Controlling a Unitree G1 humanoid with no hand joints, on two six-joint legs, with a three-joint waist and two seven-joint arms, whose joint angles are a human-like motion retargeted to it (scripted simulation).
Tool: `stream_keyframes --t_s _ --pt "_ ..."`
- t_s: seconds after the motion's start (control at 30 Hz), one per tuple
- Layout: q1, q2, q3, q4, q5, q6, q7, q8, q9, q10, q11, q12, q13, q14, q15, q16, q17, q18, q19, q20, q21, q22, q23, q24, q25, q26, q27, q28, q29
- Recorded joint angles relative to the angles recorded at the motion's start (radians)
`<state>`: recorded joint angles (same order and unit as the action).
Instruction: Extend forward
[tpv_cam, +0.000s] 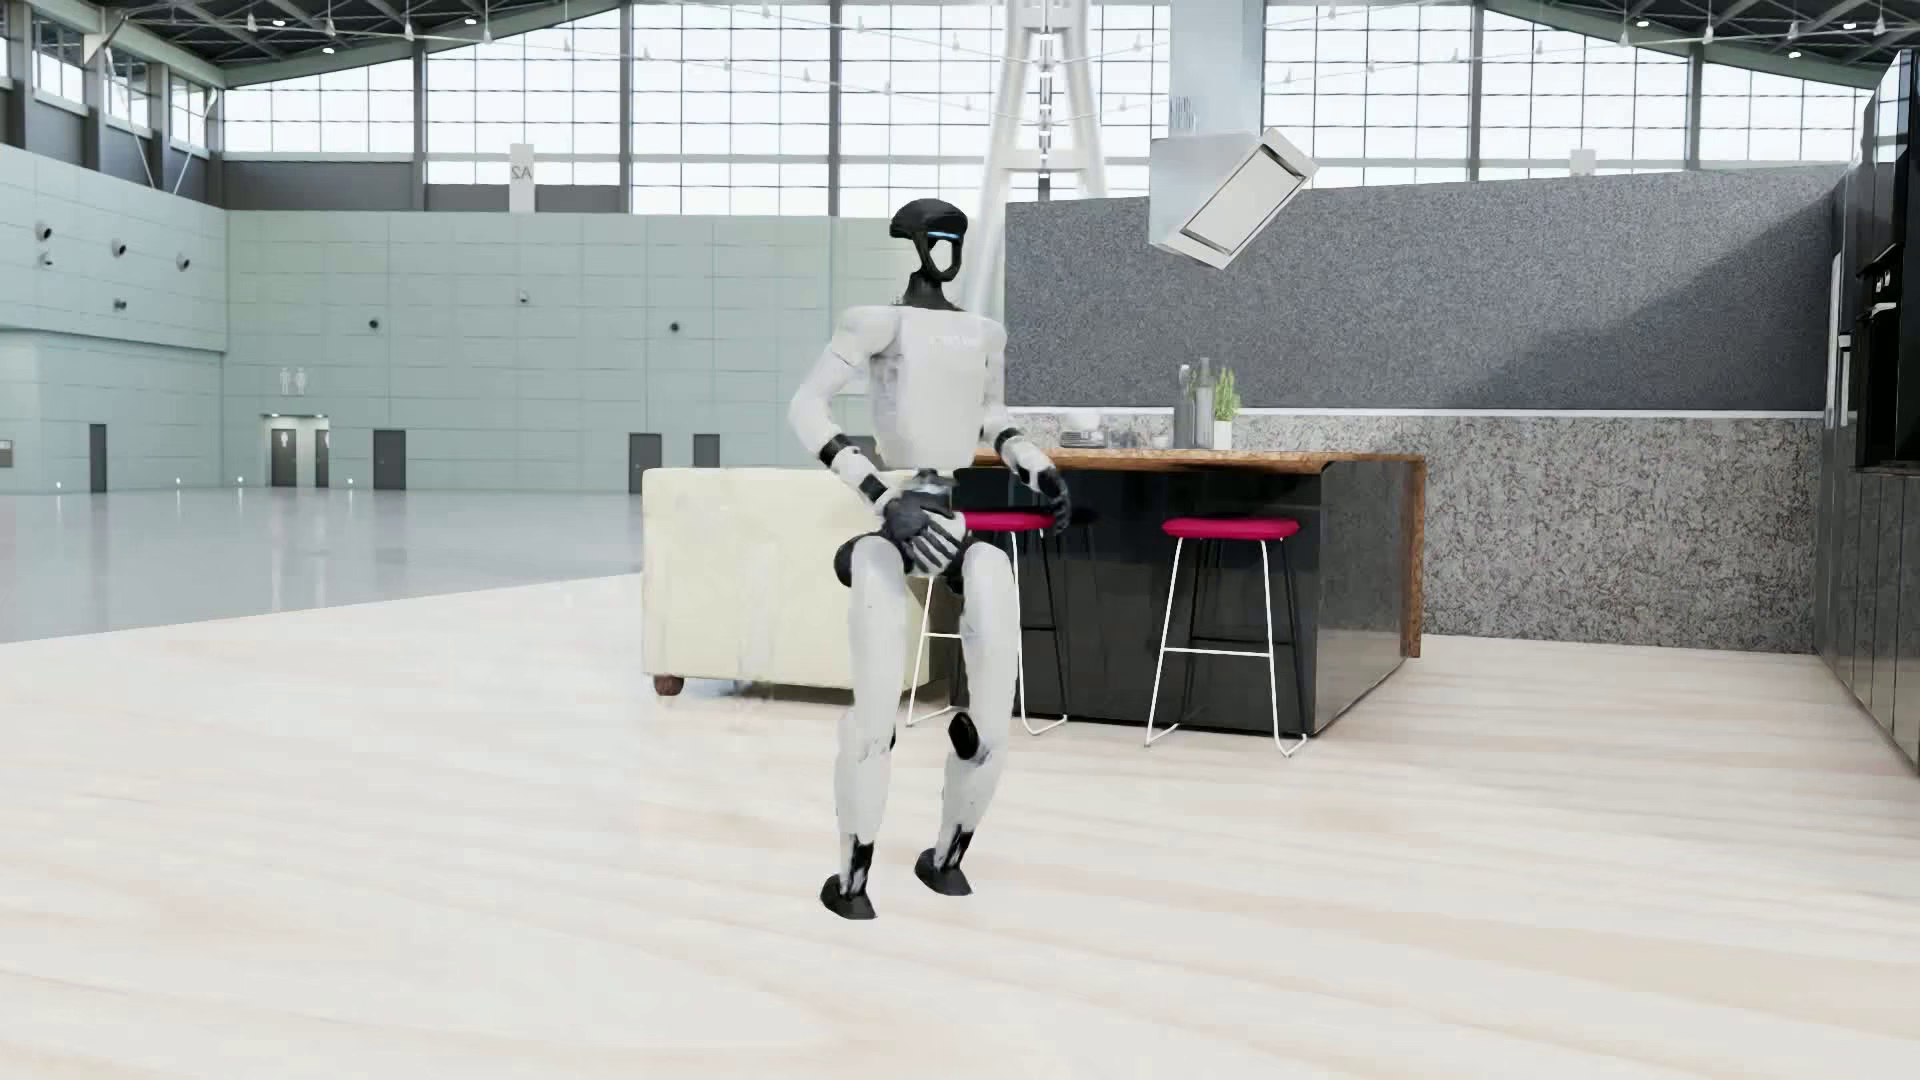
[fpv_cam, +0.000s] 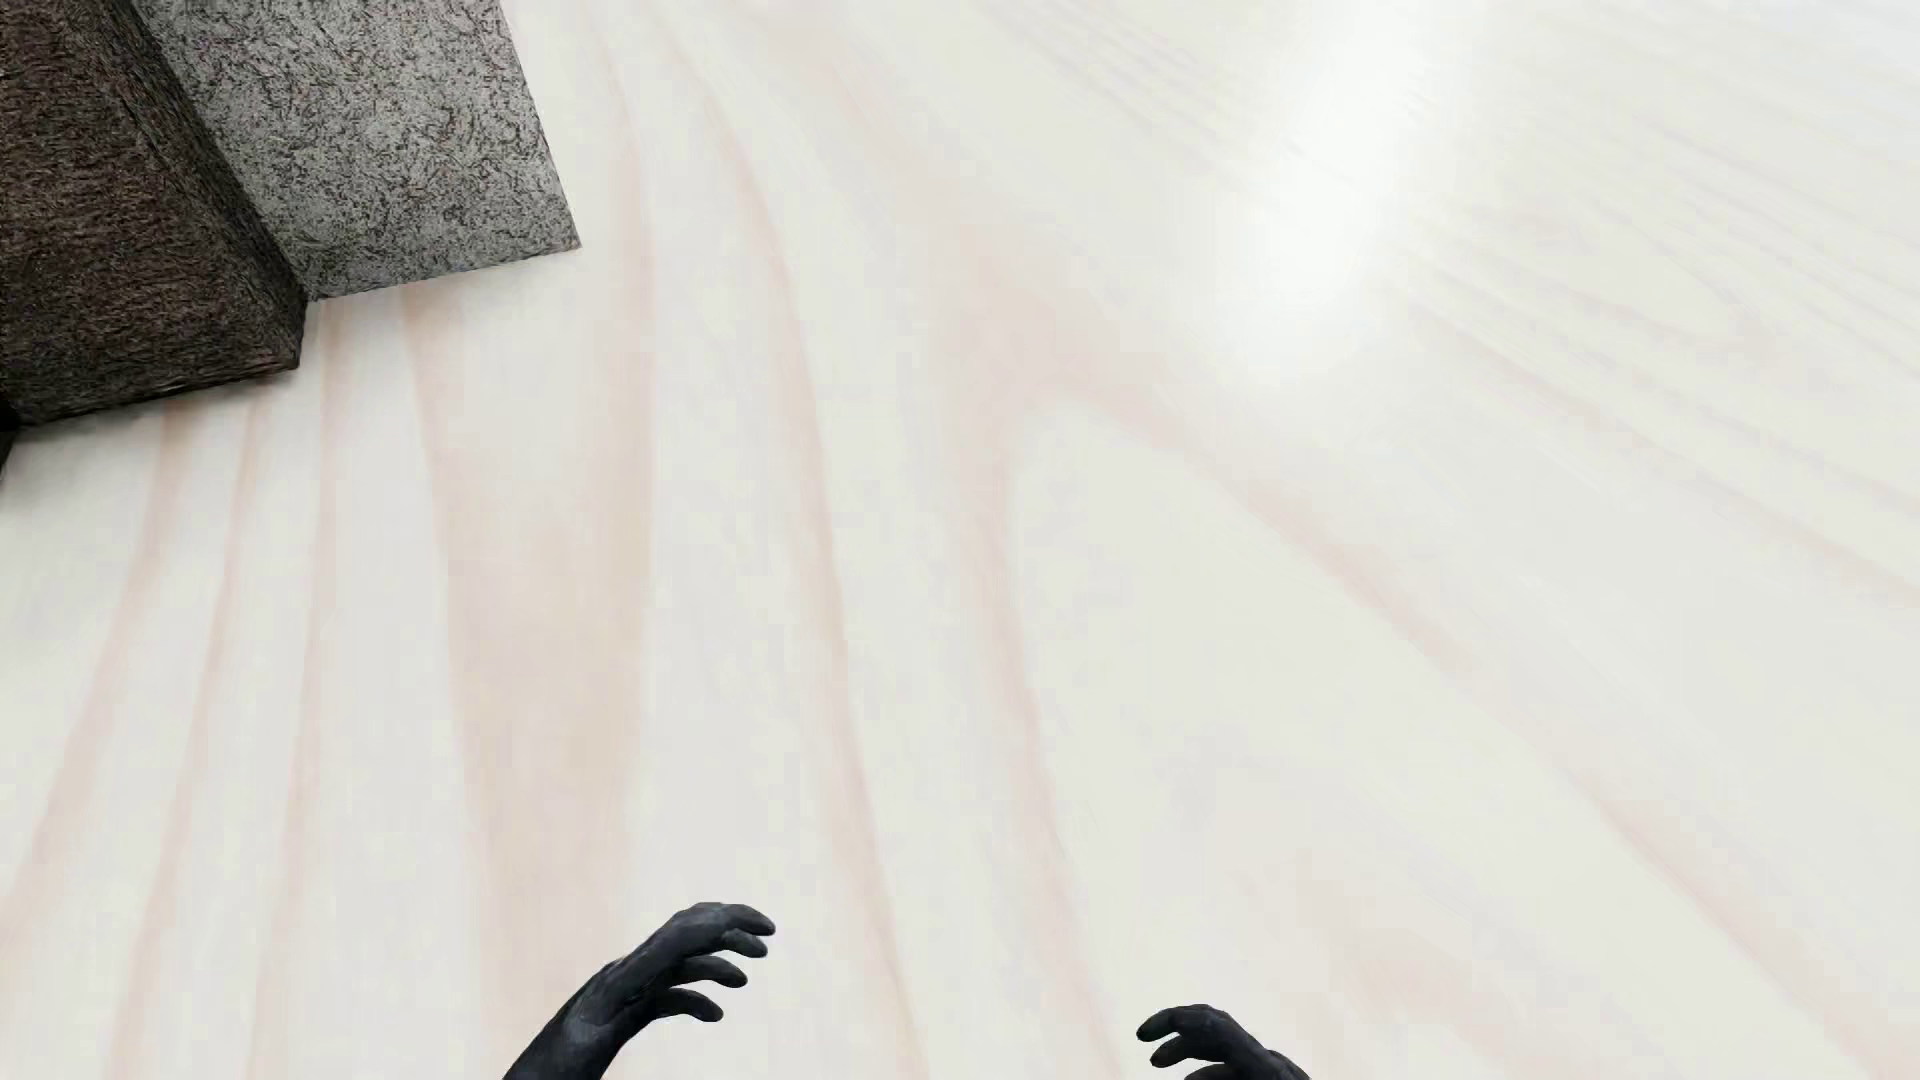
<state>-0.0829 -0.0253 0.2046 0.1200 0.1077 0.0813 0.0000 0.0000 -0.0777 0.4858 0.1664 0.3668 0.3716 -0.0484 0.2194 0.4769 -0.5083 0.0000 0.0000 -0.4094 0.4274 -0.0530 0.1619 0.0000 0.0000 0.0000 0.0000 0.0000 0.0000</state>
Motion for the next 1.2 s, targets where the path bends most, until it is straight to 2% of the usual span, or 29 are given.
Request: stream_keyframes --t_s 0.07,0.13,0.17,0.2,0.27,0.33,0.37,0.43,0.5,0.53,0.6,0.67,0.9,1.13,1.2 --pt "0.005 0.002 0.027 0.002 0.004 0.008 0.0 0.0 -0.02 -0.014 -0.005 0.014 0.01 0.02 0.007 -0.006 0.029 0.0 0.0 0.079 -0.002 -0.119 0.148 0.0 0.0 0.0 0.0 0.0 0.0" --pt "0.018 0.005 -0.001 -0.002 0.005 0.017 0.0 0.0 -0.031 0.006 -0.01 -0.1 0.001 0.019 0.021 0.031 0.046 0.0 0.0 0.135 0.018 -0.192 0.287 0.0 0.0 0.0 0.0 0.0 0.0" --pt "0.026 0.005 -0.033 -0.006 0.005 0.023 0.0 0.0 -0.034 -0.262 -0.008 -0.207 -0.005 0.306 0.025 0.063 0.047 0.0 0.0 0.153 0.034 -0.197 0.333 0.0 0.0 0.0 0.0 0.0 0.0" --pt "0.038 0.006 -0.073 -0.009 0.005 0.03 0.0 0.0 -0.034 -0.268 -0.01 -0.332 -0.019 0.482 0.029 0.102 0.043 0.0 0.0 0.167 0.056 -0.177 0.378 0.0 0.0 0.0 0.0 0.0 0.0" --pt "0.07 0.011 -0.158 -0.014 0.004 0.057 0.0 0.0 -0.03 -0.289 -0.012 -0.631 -0.067 0.429 0.016 0.201 0.02 0.0 0.0 0.111 0.116 -0.047 0.474 0.0 0.0 0.0 0.0 0.0 0.0" --pt "0.101 0.008 -0.234 -0.018 0.005 0.099 0.0 0.0 -0.02 -0.313 -0.003 -0.954 -0.115 0.442 -0.025 0.286 -0.017 0.0 0.0 -0.025 0.157 0.183 0.554 0.0 0.0 0.0 0.0 0.0 0.0" --pt "0.118 0.009 -0.273 -0.02 0.006 0.12 0.0 0.0 -0.012 -0.325 -0.002 -1.113 -0.149 0.462 -0.041 0.322 -0.038 0.0 0.0 -0.13 0.2 0.33 0.601 0.0 0.0 0.0 0.0 0.0 0.0" --pt "0.151 0.008 -0.365 -0.027 0.01 0.169 0.0 0.0 0.008 -0.349 0.002 -1.403 -0.2 0.498 -0.067 0.363 -0.091 0.0 0.0 -0.393 0.261 0.712 0.653 0.0 0.0 0.0 0.0 0.0 0.0" --pt "0.176 0.0 -0.469 -0.039 0.008 0.209 0.0 0.0 0.026 -0.425 0.005 -1.583 -0.255 0.572 -0.09 0.377 -0.133 0.0 0.0 -0.66 0.321 1.093 0.7 0.0 0.0 0.0 0.0 0.0 0.0" --pt "0.189 -0.003 -0.515 -0.044 0.01 0.221 0.0 0.0 0.035 -0.099 0.011 -1.629 -0.271 0.572 -0.105 0.386 -0.145 0.0 0.0 -0.695 0.335 1.232 0.715 0.0 0.0 0.0 0.0 0.0 0.0" --pt "0.205 -0.013 -0.575 -0.054 0.012 0.235 0.0 0.0 0.047 -0.106 0.032 -1.682 -0.277 0.572 -0.137 0.411 -0.159 0.0 0.0 -0.695 0.337 1.407 0.742 0.0 0.0 0.0 0.0 0.0 0.0" --pt "0.211 -0.027 -0.59 -0.061 0.013 0.241 0.0 0.0 0.043 -0.103 0.045 -1.684 -0.247 0.572 -0.155 0.441 -0.165 0.0 0.0 -0.695 0.299 1.476 0.765 0.0 0.0 0.0 0.0 0.0 0.0" --pt "0.207 -0.056 -0.575 -0.071 0.023 0.235 0.0 0.0 0.018 -0.106 0.058 -1.613 -0.123 0.572 -0.146 0.496 -0.159 0.0 0.0 -0.695 0.248 1.502 0.929 0.0 0.0 0.0 0.0 0.0 0.0" --pt "0.22 -0.038 -0.584 -0.076 0.019 0.226 0.0 0.0 0.031 -0.115 0.046 -1.621 -0.106 0.582 -0.137 0.484 -0.174 0.0 0.0 -0.695 0.231 1.502 0.984 0.0 0.0 0.0 0.0 0.0 0.0" --pt "0.223 -0.036 -0.583 -0.077 0.019 0.227 0.0 0.0 0.033 -0.119 0.042 -1.629 -0.117 0.468 -0.135 0.48 -0.18 0.0 0.0 -0.695 0.213 1.5 0.972 0.0 0.0 0.0 0.0 0.0 0.0"
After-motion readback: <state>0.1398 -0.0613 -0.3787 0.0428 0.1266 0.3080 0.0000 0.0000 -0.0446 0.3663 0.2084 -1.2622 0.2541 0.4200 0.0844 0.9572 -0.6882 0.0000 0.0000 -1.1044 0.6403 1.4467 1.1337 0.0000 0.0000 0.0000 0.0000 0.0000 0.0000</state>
